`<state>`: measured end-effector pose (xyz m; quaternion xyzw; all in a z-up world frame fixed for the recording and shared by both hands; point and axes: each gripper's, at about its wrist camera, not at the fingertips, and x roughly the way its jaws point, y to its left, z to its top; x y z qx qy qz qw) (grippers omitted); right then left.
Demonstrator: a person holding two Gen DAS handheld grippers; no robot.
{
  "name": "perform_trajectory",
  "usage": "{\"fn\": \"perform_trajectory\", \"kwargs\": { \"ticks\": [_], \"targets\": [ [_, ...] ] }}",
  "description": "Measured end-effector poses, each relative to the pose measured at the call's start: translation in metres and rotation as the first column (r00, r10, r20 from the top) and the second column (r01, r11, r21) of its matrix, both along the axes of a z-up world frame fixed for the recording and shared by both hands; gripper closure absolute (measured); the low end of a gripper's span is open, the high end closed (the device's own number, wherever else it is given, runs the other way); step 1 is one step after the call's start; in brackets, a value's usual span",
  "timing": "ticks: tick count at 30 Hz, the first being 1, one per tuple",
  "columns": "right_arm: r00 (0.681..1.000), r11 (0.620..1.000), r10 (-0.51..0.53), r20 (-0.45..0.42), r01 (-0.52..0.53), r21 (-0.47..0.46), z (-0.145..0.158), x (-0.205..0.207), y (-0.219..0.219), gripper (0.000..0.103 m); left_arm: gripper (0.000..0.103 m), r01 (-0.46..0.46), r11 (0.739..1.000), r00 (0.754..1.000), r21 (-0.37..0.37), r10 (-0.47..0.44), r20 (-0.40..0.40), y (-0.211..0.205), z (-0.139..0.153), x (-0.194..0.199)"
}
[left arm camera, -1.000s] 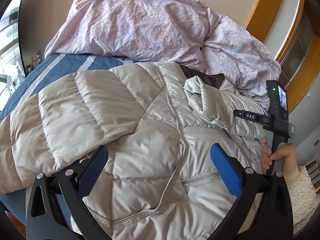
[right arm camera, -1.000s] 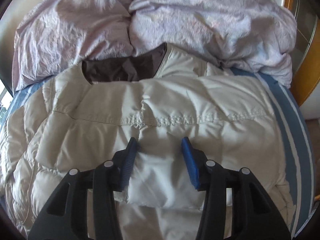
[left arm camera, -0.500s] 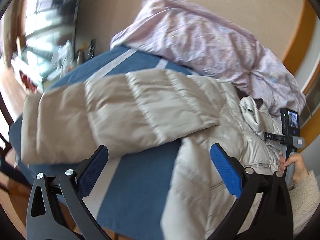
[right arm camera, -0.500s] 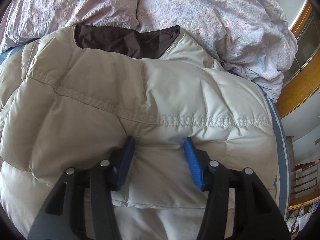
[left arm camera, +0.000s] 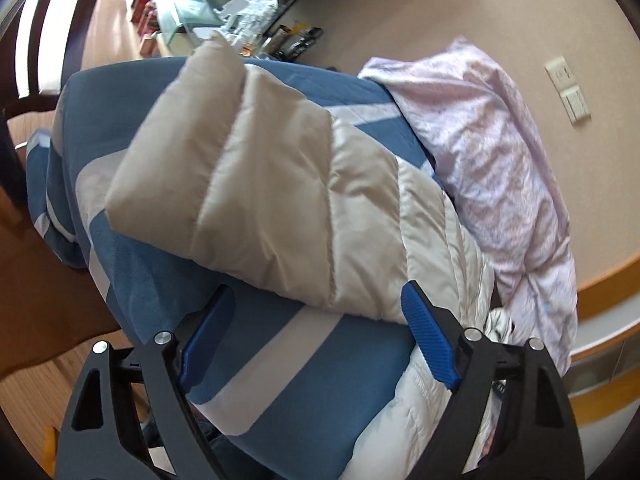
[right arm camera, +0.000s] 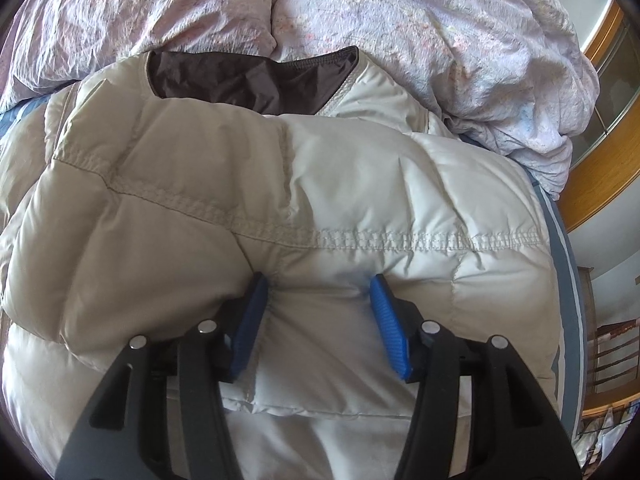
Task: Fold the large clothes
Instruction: 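Grasp the other sleeve with the left gripper and fold it across the jacket front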
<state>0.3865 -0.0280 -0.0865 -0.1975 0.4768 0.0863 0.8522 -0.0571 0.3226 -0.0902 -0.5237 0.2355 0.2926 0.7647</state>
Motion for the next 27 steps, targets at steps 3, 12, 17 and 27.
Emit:
{"fn": "perform_trajectory", "kwargs": {
  "ticks": [3,12,17,27],
  "targets": [
    [1.000,1.000,0.000,0.000,0.000,0.001,0.000,0.000,-0.001,0.048,0.023,-0.054,0.999,0.999,-0.010,0.054,0.002,0.005,-0.001,-0.001],
    [1.000,1.000,0.006,0.003,-0.006,-0.001,-0.001,0.001,-0.001,0.048,0.051,-0.206,0.978,0.978,-0.021,0.205,-0.039,0.022,-0.003,-0.013],
    [1.000,1.000,0.010,-0.001,-0.010,0.006,-0.001,0.001,-0.001,0.048,0.078,-0.235,0.972,0.970,-0.005,0.234,-0.061,0.031,-0.003,-0.014],
    [1.000,1.000,0.014,-0.007,-0.014,0.017,-0.001,0.003,-0.005,0.046,0.088,-0.144,0.972,0.989,0.186,0.137,0.048,0.029,0.071,0.016]
  ]
}}
